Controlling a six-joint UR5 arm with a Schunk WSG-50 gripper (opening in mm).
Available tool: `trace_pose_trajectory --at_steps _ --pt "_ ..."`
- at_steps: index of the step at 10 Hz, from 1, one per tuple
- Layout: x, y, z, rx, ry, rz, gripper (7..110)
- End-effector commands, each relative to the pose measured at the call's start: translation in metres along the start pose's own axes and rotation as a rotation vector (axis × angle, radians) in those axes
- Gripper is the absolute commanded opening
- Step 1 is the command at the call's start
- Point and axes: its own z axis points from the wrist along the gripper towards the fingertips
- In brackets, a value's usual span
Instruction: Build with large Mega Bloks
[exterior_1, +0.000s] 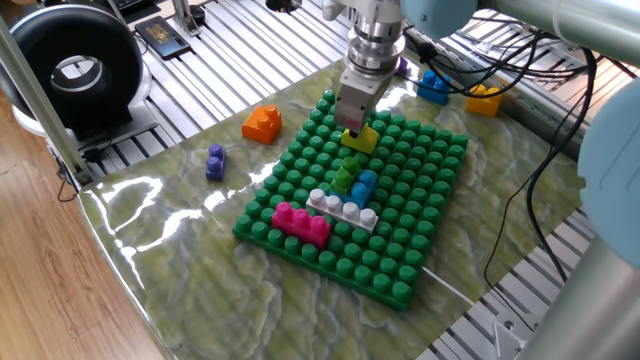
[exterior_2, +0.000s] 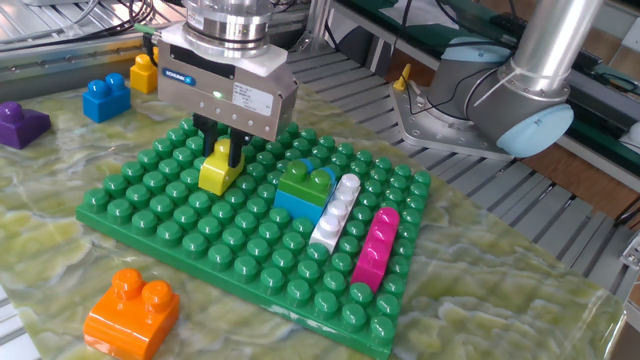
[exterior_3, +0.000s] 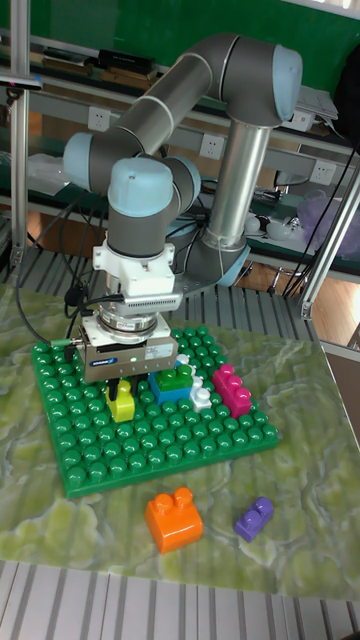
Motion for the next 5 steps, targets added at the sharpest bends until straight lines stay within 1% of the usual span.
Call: trace_pose_trajectory --at_steps 1,5 --pt "-0.0028 0.0019 0.0009 -0.014 -0.006 0.011 7" --pt "-0.0009 0.0028 0.0007 -0.017 0.001 0.015 7"
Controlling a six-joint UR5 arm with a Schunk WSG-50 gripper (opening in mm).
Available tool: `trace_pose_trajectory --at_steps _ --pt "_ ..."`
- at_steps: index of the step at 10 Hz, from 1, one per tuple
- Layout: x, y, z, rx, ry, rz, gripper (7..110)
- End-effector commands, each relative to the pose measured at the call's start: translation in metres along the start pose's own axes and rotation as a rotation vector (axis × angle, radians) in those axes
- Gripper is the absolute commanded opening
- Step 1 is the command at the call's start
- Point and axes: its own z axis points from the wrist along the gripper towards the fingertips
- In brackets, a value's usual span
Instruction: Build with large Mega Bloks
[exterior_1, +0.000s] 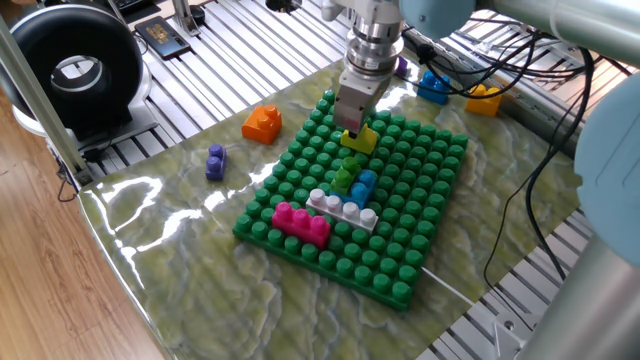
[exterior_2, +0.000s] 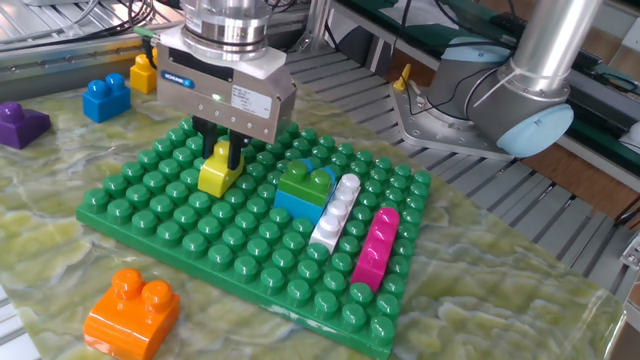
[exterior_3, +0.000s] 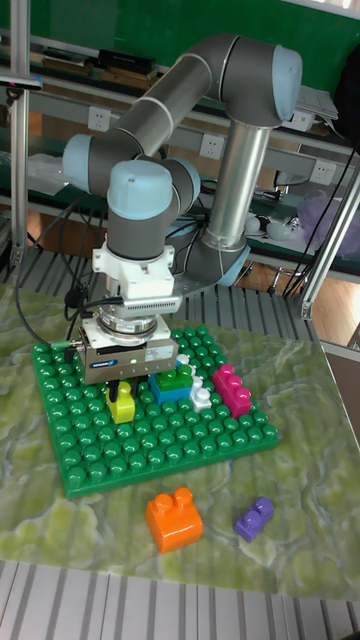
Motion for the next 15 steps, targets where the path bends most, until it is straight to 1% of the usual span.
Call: trace_pose_trajectory --at_steps 1,2,4,6,7,8,9,10,11,12,13,14,15 --pt "-0.001 0.001 -0.001 -0.010 -0.002 0.010 7" --pt "0.000 0.001 -0.001 -0.008 -0.002 0.010 7" --pt "0.000 0.000 -0.012 0.004 0.009 0.002 7" --pt "-0.001 0.017 -0.028 -0.003 0.026 0.025 7" --pt "0.001 0.035 -0.037 -0.033 0.043 0.008 7" --pt "0.005 0.051 -0.046 -0.068 0.074 -0.112 7" --pt "0.003 0.062 -0.055 -0.063 0.095 -0.224 7" --pt "-0.003 0.069 -0.062 -0.039 0.105 -0.263 7" --pt "-0.008 0.081 -0.067 -0.049 0.107 -0.318 7" --pt "-0.012 0.097 -0.068 -0.101 0.083 -0.425 7" --pt "-0.010 0.115 -0.071 -0.186 0.054 -0.650 7" --pt "-0.010 0.114 -0.071 -0.187 0.047 -0.775 7" --pt "-0.008 0.097 -0.069 -0.129 0.075 -0.852 7"
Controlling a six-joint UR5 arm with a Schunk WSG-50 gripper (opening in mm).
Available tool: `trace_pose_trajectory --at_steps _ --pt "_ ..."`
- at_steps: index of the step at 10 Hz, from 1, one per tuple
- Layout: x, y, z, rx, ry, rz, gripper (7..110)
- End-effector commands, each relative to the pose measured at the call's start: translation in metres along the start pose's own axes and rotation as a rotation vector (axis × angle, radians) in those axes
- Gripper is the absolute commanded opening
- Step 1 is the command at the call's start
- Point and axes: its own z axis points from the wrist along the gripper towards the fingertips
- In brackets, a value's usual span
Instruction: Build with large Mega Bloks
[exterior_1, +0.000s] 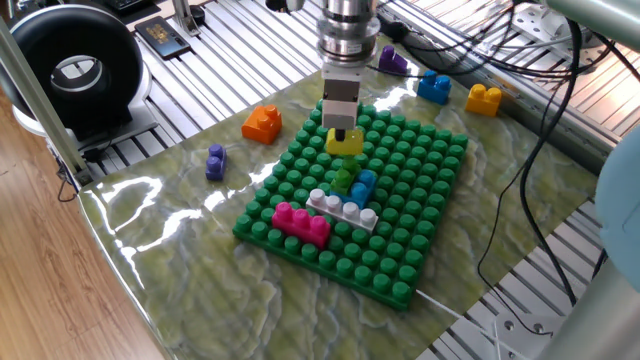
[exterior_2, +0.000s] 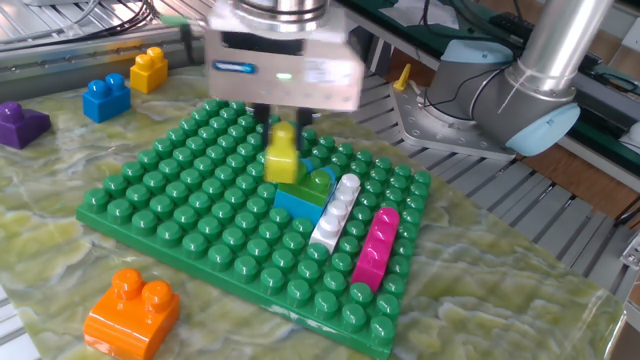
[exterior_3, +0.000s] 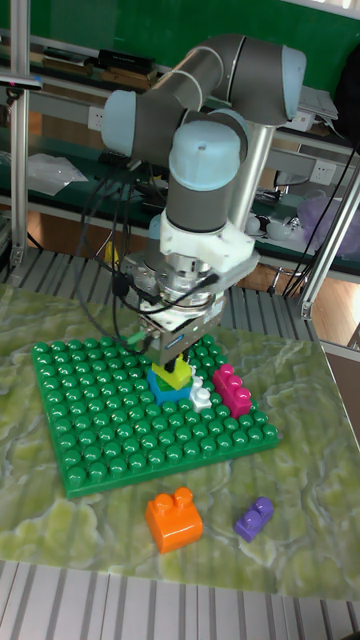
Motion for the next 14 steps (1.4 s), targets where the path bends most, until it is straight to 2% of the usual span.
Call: trace_pose_trajectory --at_steps 1,3,4,5,6,7,9,10,13,14 --pt "0.007 -0.005 -0.006 0.032 0.061 -0.334 7" --pt "0.004 0.004 -0.006 0.000 0.046 -0.329 7" --pt "-0.006 -0.012 -0.006 0.068 0.012 -0.311 7" --pt "-0.014 -0.032 -0.009 0.155 0.001 -0.392 7" --pt "-0.024 -0.026 -0.008 0.142 -0.031 -0.534 7" --pt "-0.025 -0.019 -0.008 0.119 -0.039 -0.675 7" --pt "-0.021 0.014 -0.006 -0.010 -0.067 -0.841 7" --pt "-0.015 0.016 -0.006 -0.025 -0.051 -0.884 7" --pt "-0.007 0.011 -0.006 -0.021 -0.012 -0.873 7" --pt "-0.009 0.006 -0.006 0.002 -0.007 -0.864 7"
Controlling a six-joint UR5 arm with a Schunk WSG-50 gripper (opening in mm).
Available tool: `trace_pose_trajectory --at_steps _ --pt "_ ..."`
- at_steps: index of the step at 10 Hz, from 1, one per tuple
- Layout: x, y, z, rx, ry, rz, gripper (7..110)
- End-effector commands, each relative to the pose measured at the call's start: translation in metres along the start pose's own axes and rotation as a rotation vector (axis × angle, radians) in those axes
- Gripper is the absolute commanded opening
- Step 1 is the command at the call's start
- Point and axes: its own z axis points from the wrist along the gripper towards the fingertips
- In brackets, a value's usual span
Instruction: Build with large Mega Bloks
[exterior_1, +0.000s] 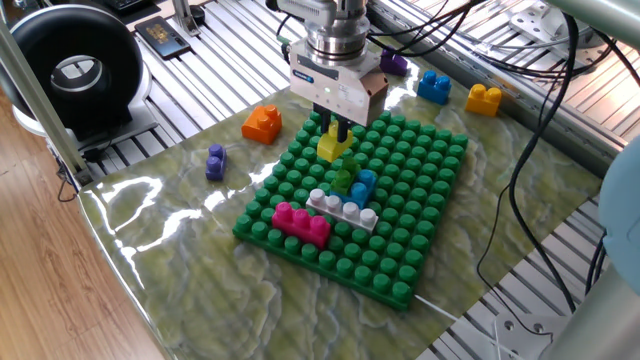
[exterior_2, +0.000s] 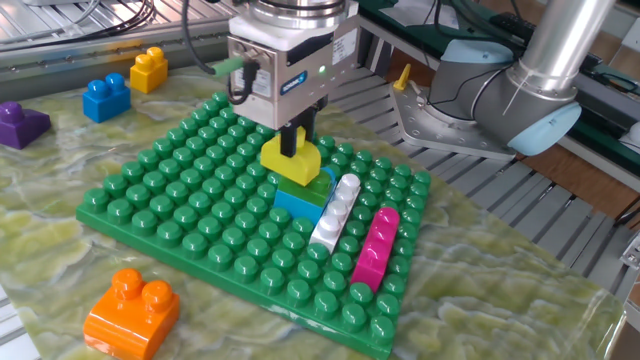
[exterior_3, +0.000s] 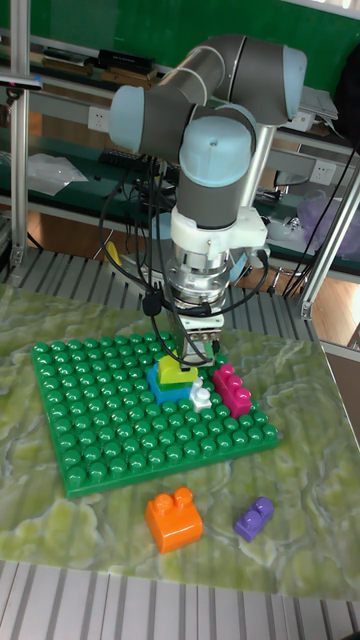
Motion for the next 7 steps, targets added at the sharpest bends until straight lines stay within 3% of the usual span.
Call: trace_pose_trajectory --at_steps 1,2,3,4,6,7 --pt "-0.009 -0.008 -0.002 0.029 -0.038 0.002 7" --pt "-0.008 -0.011 -0.003 0.028 -0.054 0.026 7" --pt "-0.001 -0.013 -0.003 0.025 -0.032 0.041 7" --pt "0.012 -0.012 -0.001 0.021 0.033 0.038 7" --pt "0.025 0.002 -0.001 -0.009 0.115 -0.004 7" --pt "0.028 0.005 -0.001 -0.018 0.124 -0.015 7"
